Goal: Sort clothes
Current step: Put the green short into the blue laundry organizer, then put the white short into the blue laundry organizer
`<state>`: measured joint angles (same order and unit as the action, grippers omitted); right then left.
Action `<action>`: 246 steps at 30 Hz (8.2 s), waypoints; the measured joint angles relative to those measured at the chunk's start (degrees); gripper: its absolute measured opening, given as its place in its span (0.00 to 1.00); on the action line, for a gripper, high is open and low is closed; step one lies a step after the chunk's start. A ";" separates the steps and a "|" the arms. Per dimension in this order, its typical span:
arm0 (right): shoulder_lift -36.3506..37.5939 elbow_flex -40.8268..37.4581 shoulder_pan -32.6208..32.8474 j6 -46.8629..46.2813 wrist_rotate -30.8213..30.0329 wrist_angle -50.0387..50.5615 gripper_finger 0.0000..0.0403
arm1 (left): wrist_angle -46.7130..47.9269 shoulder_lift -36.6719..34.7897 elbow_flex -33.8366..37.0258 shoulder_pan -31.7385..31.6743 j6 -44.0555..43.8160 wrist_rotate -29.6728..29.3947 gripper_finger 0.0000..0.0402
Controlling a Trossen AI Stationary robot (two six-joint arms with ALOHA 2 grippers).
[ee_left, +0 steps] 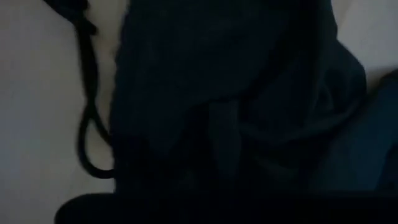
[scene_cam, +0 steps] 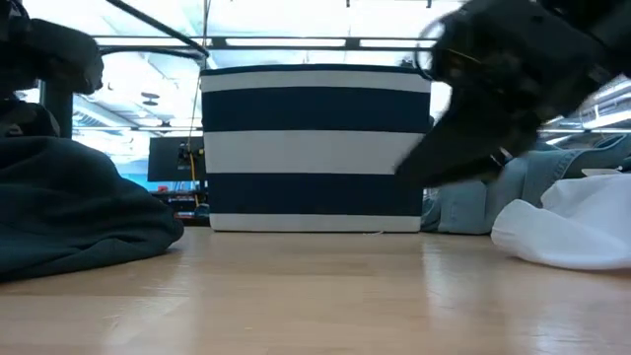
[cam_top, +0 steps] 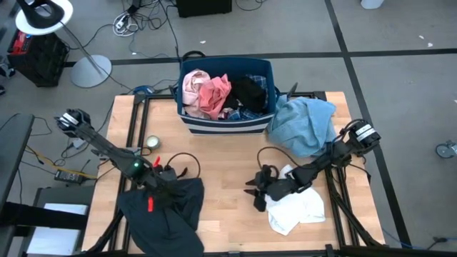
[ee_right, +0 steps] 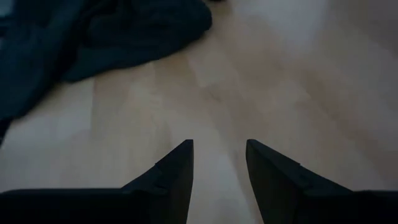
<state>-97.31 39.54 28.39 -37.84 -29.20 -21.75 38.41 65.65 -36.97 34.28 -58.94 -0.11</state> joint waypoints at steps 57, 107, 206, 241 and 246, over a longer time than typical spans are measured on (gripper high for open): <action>-0.05 -10.08 -1.16 1.87 -1.39 -13.63 0.37 | -26.60 30.42 -95.97 -57.90 76.77 -17.14 0.00; -0.07 -10.08 0.13 -1.17 -2.20 -11.07 0.37 | 32.00 65.16 -96.00 -69.54 58.64 6.58 0.01; 38.78 -10.04 11.74 -30.54 0.74 47.35 0.21 | -40.17 -31.44 12.16 -31.03 40.88 -9.76 0.32; 2.33 -10.00 4.57 -20.45 -6.33 5.80 0.22 | -59.81 -31.15 25.73 -26.73 37.68 -9.76 0.32; 2.03 -9.70 -1.07 -9.35 -4.29 -1.92 0.26 | -59.74 -31.13 25.73 -26.20 37.68 -9.76 0.32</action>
<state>-95.28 29.84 27.32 -47.19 -33.49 -23.67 -21.32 34.52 -11.25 8.08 -21.26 -9.87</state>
